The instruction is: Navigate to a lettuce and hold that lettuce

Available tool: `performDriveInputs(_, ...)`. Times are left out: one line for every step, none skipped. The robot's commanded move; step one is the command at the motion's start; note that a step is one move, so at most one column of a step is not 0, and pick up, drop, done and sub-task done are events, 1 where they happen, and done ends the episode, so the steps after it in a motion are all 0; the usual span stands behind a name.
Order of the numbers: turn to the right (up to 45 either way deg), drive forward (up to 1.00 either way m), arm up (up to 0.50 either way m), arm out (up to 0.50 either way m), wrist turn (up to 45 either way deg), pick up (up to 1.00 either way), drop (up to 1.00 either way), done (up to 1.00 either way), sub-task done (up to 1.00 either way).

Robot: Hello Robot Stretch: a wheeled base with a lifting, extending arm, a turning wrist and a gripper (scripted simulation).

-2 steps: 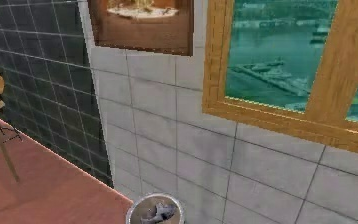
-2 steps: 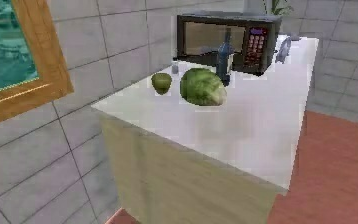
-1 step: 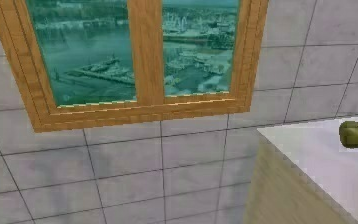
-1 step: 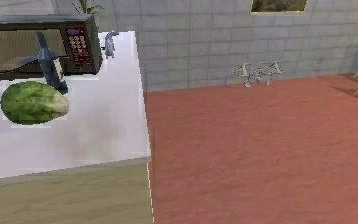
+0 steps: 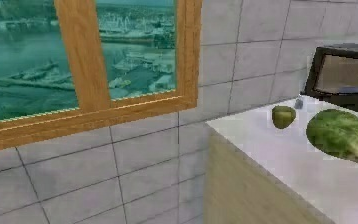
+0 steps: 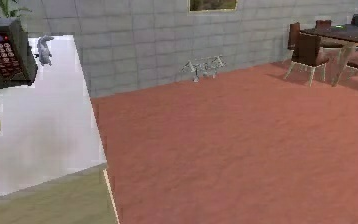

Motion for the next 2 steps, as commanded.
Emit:
performDriveInputs(0.0,0.4,0.0,0.0,0.0,0.0,0.0,0.0,0.0)
performDriveInputs(-24.0,0.0,0.0,0.0,0.0,0.0,0.0,0.0,0.0)
